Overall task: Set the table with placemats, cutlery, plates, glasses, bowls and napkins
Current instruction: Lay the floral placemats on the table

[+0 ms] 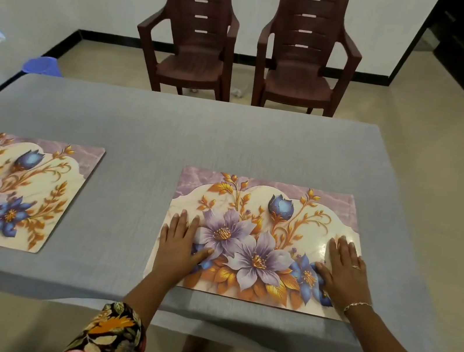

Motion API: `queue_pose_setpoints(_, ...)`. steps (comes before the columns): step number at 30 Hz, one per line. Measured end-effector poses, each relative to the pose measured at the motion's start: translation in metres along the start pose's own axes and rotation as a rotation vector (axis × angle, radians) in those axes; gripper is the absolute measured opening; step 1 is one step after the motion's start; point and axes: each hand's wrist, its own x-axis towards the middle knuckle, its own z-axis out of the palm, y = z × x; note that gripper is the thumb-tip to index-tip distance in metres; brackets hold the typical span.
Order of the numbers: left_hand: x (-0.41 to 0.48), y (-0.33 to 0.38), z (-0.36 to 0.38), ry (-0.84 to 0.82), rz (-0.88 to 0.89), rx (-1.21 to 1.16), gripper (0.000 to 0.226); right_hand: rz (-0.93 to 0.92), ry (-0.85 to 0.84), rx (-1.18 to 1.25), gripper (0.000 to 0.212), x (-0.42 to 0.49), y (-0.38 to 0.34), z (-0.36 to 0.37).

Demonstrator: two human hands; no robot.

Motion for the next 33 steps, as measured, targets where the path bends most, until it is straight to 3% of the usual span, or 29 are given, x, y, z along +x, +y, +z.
queue_pose_setpoints(7,0.0,0.001,-0.003,-0.016,-0.012,0.043,0.13,-0.003,0.062,0.042,0.111,0.0,-0.002,0.002)
queue_pose_setpoints(9,0.0,0.003,-0.007,-0.037,-0.021,0.048,0.129,0.003,0.129,0.059,0.099,0.0,-0.007,0.0)
queue_pose_setpoints(13,-0.009,-0.004,-0.018,-0.017,-0.078,0.064,0.085,-0.026,0.228,0.051,0.049,0.002,-0.037,-0.014)
queue_pose_setpoints(15,-0.018,-0.018,-0.025,0.006,-0.112,0.077,0.074,-0.098,0.265,0.036,0.037,0.005,-0.059,-0.018)
queue_pose_setpoints(20,-0.045,-0.068,-0.049,0.065,-0.235,0.018,0.072,-0.337,0.247,0.025,0.032,0.021,-0.137,-0.023)
queue_pose_setpoints(28,-0.081,-0.19,-0.095,0.168,-0.431,-0.05,0.07,-0.639,0.184,0.17,0.047,0.033,-0.308,-0.009)
queue_pose_setpoints(31,-0.089,-0.244,-0.113,0.203,-0.452,-0.034,0.069,-0.597,0.114,0.377,0.053,0.027,-0.375,-0.002)
queue_pose_setpoints(33,-0.09,-0.278,-0.124,0.226,-0.46,-0.058,0.071,-0.524,0.033,0.487,0.037,0.025,-0.418,0.002)
